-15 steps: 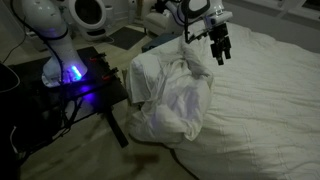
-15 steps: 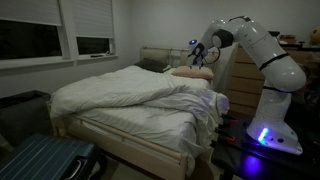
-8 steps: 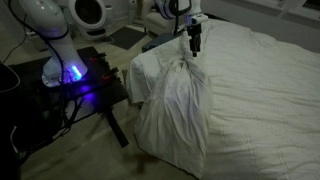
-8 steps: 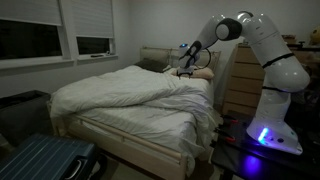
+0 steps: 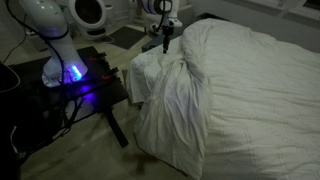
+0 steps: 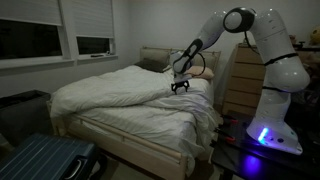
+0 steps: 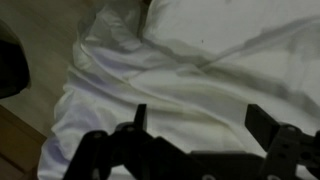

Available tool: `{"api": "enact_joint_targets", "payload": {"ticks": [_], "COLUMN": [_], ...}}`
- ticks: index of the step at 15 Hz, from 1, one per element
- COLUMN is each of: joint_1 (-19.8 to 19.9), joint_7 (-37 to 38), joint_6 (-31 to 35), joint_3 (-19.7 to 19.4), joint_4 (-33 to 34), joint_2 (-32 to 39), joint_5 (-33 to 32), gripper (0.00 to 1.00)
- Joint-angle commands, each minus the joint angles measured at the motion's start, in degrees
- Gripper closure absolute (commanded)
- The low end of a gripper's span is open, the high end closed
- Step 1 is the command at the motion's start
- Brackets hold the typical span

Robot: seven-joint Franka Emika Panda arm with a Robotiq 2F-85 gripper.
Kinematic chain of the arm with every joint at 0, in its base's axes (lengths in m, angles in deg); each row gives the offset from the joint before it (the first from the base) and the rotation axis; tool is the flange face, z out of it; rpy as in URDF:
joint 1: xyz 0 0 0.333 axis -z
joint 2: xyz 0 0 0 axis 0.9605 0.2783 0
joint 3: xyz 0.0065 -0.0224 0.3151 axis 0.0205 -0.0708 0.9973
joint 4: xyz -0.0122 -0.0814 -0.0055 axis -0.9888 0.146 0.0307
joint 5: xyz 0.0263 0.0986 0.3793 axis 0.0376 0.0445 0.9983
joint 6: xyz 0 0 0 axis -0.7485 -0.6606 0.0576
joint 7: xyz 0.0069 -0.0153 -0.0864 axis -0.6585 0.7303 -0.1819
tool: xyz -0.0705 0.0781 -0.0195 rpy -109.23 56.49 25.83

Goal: Uncover the beddings on the bottom right corner of the bed

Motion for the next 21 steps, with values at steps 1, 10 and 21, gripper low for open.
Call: {"api": "enact_joint_targets", "payload": {"ticks": [1,10,21], "joint_1": [1.7,5.0,8.5], "joint_7": [-1.4,-4.5,-17.0], "joint_6": [-5.0,-14.6,-19.5], "joint_3": [4.0,3.2,-0.1], "joint_4": [-5.4,-11.6,-11.6], "joint_2": [-3.6,-5.1,-3.4], "joint_5": [1.1,-3.3,-28.7], "gripper": [0.00,0.00,0.00]}}
